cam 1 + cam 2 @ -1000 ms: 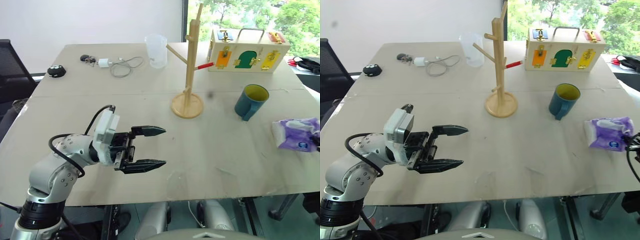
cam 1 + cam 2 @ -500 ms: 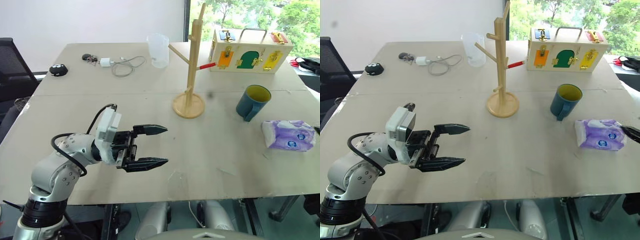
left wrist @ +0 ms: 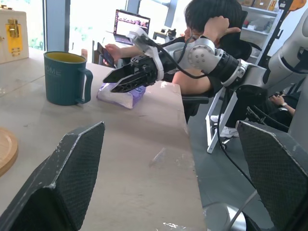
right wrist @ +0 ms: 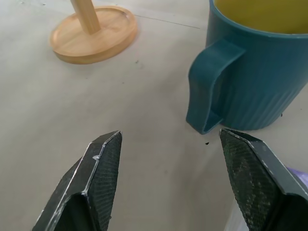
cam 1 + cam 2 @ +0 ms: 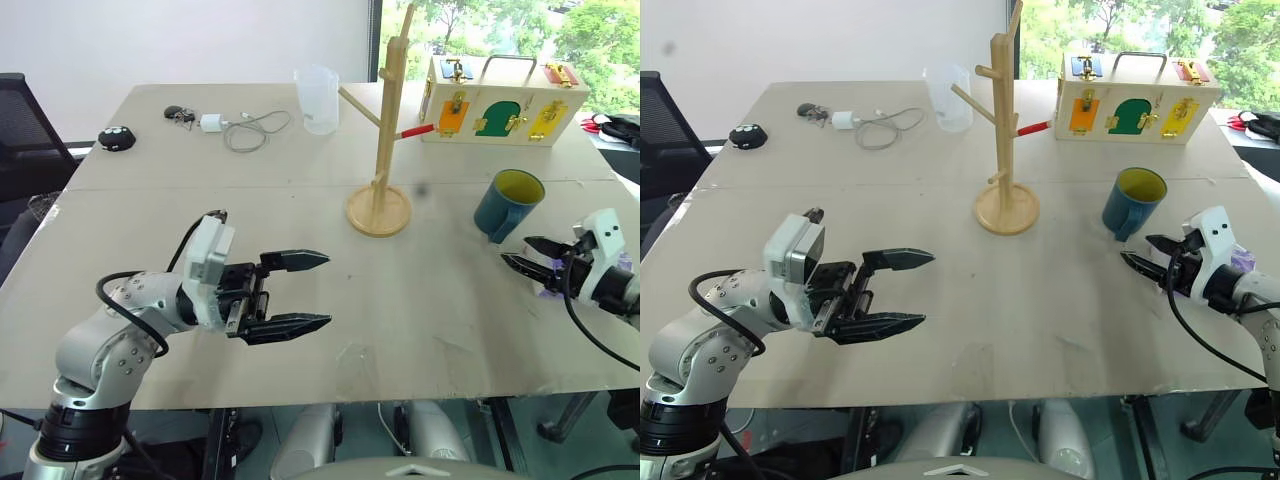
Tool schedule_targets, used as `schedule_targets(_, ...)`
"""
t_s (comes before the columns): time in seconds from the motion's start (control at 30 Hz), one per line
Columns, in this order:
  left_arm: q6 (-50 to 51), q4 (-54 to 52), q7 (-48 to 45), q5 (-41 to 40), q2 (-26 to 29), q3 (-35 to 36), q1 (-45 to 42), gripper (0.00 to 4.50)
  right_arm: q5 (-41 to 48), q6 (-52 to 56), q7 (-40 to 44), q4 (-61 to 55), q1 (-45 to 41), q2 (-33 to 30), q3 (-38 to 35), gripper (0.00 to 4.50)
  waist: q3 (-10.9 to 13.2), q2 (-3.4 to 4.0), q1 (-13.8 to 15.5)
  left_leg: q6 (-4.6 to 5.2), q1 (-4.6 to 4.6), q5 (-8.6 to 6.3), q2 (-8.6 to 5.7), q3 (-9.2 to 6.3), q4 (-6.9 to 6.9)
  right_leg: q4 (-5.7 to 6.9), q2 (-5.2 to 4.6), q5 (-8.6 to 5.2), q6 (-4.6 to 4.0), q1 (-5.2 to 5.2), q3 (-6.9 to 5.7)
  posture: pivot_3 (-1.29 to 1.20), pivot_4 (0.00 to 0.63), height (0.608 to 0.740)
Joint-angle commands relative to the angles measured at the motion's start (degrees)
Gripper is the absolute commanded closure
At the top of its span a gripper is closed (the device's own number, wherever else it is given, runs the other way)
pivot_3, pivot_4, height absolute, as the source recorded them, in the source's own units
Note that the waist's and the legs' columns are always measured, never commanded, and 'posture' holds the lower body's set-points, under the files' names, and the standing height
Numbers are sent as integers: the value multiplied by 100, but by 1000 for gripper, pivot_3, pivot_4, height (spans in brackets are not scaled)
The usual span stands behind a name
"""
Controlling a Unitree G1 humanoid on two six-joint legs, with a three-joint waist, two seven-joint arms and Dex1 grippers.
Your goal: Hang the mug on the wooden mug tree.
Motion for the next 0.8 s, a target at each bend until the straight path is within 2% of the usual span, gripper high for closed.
schedule_targets(0.03, -74, -95, 47, -122, 51, 307, 136, 0, -178, -311, 90, 268, -292, 29, 180, 1300, 0, 1, -7, 0, 1, 0, 0, 1, 0, 0, 0, 0, 0, 0, 2, 0, 150, 740)
schedule_targets(0.37, -270, -288, 278, -5, 0, 562, 524, 0, -443, -535, 149, 899, -1037, 257, 663, 1300, 0, 2, 1, 0, -1, 0, 0, 0, -1, 1, -2, 0, 0, -3, 3, 0, 150, 740)
schedule_targets(0.77, -337, -511, 509, -85, 54, 738, 775, 0, -626, -829, 316, 1577, -1351, 469, 798, 1300, 0, 3, -9, 0, -2, 0, 0, 1, -6, 0, -3, 0, -1, -7, 5, 0, 150, 740)
schedule_targets(0.8, -344, -501, 501, -79, 61, 754, 783, 0, -642, -857, 314, 1606, -1343, 495, 798, 1802, 0, 4, -9, 0, -2, 0, 0, 2, -5, 0, -3, 0, -1, -7, 5, 0, 150, 740)
